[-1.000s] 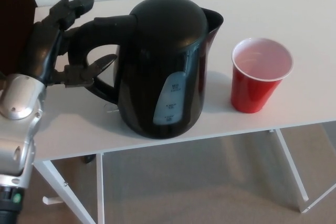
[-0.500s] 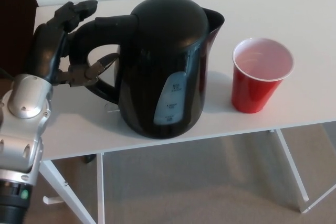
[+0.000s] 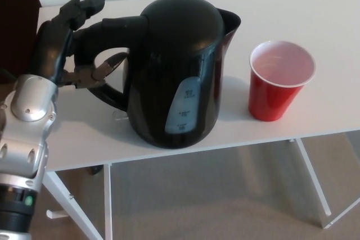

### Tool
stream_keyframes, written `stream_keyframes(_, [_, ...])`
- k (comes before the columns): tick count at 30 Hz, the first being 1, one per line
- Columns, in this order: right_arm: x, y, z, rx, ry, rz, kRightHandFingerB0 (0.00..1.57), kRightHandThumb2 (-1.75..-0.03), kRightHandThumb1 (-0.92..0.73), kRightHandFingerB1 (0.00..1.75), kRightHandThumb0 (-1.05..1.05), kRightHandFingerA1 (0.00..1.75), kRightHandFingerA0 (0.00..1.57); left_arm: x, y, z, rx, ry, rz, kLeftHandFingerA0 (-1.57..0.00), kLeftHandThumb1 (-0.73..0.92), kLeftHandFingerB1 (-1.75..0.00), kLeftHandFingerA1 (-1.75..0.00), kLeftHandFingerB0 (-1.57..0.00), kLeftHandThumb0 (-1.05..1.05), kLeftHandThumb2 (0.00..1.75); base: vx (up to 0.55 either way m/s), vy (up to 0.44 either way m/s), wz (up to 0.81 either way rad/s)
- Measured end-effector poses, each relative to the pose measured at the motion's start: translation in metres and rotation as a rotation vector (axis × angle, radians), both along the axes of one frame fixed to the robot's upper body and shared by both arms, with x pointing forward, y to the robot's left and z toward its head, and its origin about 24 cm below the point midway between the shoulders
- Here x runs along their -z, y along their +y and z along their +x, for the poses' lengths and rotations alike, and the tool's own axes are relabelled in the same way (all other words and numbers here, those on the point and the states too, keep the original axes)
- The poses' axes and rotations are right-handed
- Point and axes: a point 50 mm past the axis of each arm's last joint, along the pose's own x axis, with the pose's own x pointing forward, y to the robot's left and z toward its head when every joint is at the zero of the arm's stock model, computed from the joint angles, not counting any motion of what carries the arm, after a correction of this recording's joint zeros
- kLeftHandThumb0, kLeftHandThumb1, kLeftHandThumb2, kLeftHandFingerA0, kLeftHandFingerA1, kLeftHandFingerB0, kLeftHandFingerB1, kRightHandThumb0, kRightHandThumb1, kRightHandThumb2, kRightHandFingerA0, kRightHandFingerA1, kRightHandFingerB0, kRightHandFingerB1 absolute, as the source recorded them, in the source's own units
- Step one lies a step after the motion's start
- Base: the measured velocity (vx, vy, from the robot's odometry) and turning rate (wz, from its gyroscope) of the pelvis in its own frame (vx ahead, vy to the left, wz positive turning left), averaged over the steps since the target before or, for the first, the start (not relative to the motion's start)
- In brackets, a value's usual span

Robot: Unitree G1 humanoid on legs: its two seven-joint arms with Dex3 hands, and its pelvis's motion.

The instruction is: The robot walk towards a table in front and uses its left hand to pick up the pot from the base and pour water to the cup on the right hand side

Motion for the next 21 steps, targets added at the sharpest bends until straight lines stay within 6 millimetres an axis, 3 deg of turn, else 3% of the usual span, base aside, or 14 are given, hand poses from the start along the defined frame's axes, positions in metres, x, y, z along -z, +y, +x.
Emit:
stream_keyframes(4, [0.0004, 0.0005, 0.0004, -0.006, 0.004, -0.003, 0.3, -0.88, -0.45, 0.56, -0.13, 0.6, 0.37, -0.0015, -0.003, 0.0011, 0.006, -0.006, -0.003, -0.32, 0.44, -0.39, -0.42, -0.26, -0.53, 0.68, 0.0, 0.0, 0.0])
stream_keyframes(5, [0.0003, 0.0005, 0.0007, -0.007, 0.003, -0.004, 0.44, -0.58, -0.63, 0.47, -0.14, 0.51, 0.48, -0.0015, -0.0037, 0.0015, 0.007, -0.006, -0.003, -0.32, 0.44, -0.38, -0.41, -0.26, -0.53, 0.68, 0.0, 0.0, 0.0])
stream_keyframes(7, [0.0003, 0.0006, 0.0011, -0.01, 0.005, -0.006, 0.43, -0.58, -0.63, 0.47, -0.13, 0.51, 0.47, -0.0014, -0.005, 0.0022, 0.009, -0.005, -0.004, -0.33, 0.43, -0.39, -0.42, -0.26, -0.53, 0.69, 0.0, 0.0, 0.0])
stream_keyframes(8, [0.0004, 0.0007, 0.0012, -0.01, 0.005, -0.007, 0.31, -0.87, -0.44, 0.56, -0.12, 0.6, 0.37, -0.0012, -0.0055, 0.0024, 0.01, -0.004, -0.005, -0.33, 0.43, -0.39, -0.42, -0.26, -0.52, 0.68, 0.0, 0.0, 0.0])
stream_keyframes(21, [-0.0015, 0.0003, 0.0089, -0.012, -0.016, -0.01, 0.3, -0.88, -0.45, 0.56, -0.1, 0.6, 0.37, 0.0027, -0.0076, 0.0059, 0.007, 0.017, -0.007, -0.33, 0.45, -0.39, -0.41, -0.29, -0.41, 0.66, 0.0, 0.0, 0.0])
